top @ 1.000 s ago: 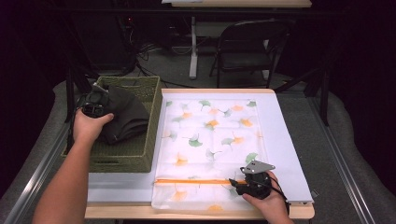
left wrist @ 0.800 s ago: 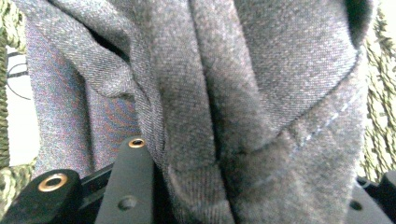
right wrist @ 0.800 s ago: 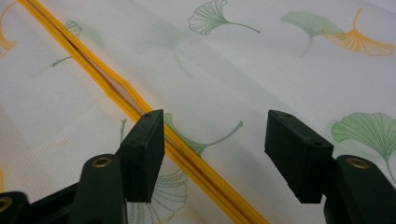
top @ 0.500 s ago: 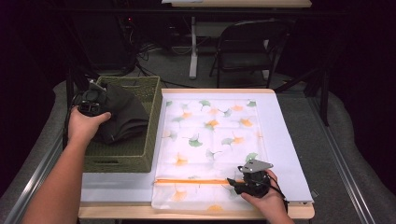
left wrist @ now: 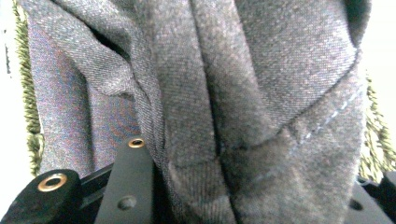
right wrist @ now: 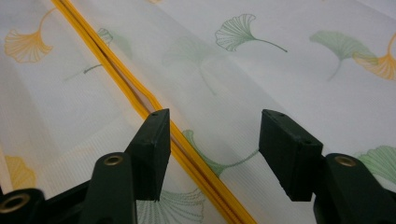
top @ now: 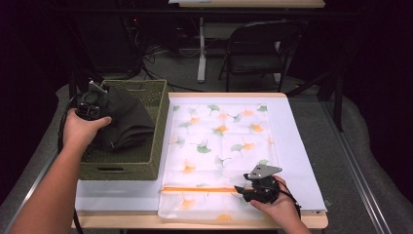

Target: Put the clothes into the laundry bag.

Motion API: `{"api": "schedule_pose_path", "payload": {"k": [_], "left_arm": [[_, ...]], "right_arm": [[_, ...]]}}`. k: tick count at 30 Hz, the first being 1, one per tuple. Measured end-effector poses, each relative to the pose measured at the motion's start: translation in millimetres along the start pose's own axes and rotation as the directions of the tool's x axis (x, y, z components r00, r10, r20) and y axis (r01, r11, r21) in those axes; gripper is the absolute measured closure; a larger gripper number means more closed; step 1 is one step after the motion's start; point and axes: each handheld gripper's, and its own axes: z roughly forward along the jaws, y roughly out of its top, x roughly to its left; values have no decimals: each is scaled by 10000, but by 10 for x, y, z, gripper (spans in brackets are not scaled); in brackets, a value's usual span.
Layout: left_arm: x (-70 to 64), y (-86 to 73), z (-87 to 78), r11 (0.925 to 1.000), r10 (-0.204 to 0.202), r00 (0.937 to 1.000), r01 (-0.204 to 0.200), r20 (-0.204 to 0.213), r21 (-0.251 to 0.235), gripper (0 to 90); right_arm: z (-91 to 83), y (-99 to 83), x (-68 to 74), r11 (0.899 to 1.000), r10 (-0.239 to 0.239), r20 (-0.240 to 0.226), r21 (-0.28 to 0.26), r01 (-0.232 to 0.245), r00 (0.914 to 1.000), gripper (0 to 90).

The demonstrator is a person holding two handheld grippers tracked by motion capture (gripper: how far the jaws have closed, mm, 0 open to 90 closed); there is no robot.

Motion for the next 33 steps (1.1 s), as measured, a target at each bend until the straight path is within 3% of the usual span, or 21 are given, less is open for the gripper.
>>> {"api": "schedule_pose_path", "payload": {"k": [7, 10, 16, 26, 31, 33], "left_arm": [[-37, -19, -104, 9998, 180, 9998, -180, 22, -55, 599], [-59, -23, -160, 9996, 289, 9996, -289, 15, -16, 599], [-52, -38, -194, 9996, 279, 9995, -278, 133, -97, 600], [-40, -76, -210, 9994, 305, 9993, -302, 195, -145, 600], [-44, -98, -228, 9992, 338, 9992, -334, 206, -203, 600], [-58, -110, -252, 9990, 381, 9991, -377, 182, -254, 600]], "right_arm": [[25, 95, 56, 9996, -255, -118, 93, 256, 9996, 477], [65, 167, 89, 9993, -329, -395, 166, 336, 9987, 543], [154, 246, 129, 9983, -425, -732, 356, 452, 9964, 589], [320, 394, 191, 9916, -1053, -1419, 603, 1147, 9843, 643], [406, 447, 186, 9847, -1410, -1798, 763, 1567, 9736, 664], [414, 449, 201, 9845, -1406, -1804, 791, 1568, 9735, 664]]}}
